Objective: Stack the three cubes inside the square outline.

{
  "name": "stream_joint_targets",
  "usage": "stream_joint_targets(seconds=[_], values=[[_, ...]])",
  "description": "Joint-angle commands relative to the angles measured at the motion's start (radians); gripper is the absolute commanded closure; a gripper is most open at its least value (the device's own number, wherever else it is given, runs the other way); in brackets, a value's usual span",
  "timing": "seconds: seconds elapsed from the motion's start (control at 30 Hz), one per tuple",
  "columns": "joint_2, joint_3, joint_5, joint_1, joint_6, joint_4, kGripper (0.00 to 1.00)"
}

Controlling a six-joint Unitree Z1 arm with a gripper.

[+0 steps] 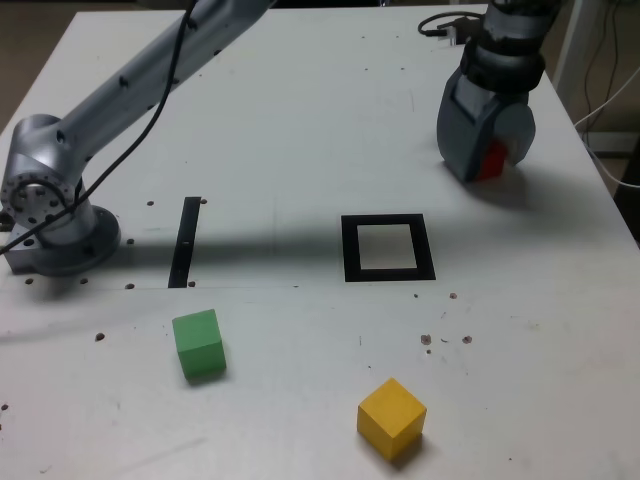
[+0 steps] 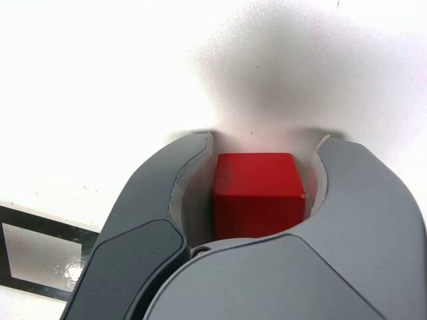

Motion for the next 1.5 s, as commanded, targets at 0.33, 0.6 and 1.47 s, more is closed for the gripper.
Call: stream_joint_targets(seconds=[0.33,0.6,1.47], values=[[-0.082,0.055,0.004,-0.029,0.039,0.022,0.76],[-0.213,0.229,0.002,-0.056,0.073,0.012,0.76],[-0.622,0.892,-0.054,-0.222,0.058,-0.292,0.76]])
